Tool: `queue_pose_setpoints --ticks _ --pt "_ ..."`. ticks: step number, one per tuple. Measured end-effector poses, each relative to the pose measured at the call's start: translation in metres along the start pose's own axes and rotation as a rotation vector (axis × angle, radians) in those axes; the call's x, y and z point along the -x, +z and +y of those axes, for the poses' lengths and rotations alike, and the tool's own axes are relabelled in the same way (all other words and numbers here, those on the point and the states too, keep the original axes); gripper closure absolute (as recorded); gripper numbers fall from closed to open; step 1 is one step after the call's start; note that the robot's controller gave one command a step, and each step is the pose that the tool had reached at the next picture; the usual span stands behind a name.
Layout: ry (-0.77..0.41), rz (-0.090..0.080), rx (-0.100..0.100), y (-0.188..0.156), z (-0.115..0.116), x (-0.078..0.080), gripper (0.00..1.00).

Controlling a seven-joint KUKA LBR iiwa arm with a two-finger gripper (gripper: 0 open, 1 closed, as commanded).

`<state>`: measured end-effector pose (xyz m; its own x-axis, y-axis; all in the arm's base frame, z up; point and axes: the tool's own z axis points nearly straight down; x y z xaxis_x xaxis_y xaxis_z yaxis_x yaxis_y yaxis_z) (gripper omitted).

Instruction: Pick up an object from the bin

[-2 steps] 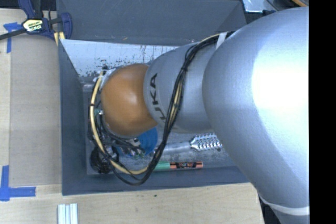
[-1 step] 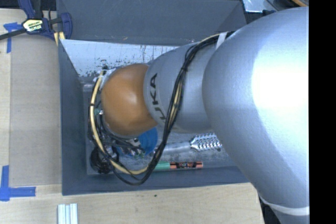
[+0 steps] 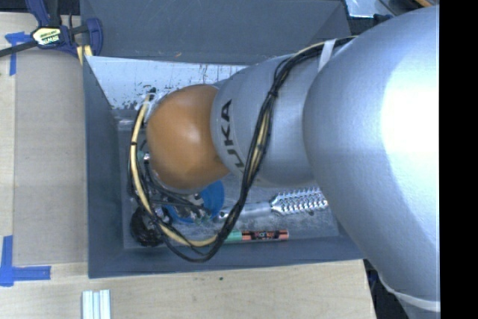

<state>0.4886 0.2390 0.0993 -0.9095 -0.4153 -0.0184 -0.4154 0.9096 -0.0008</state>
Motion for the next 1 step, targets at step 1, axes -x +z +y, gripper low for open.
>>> queue_pose_setpoints --ticks 1 --pt "0.000 -0.010 0.000 -0.0278 0.0002 0.0027 1.00"
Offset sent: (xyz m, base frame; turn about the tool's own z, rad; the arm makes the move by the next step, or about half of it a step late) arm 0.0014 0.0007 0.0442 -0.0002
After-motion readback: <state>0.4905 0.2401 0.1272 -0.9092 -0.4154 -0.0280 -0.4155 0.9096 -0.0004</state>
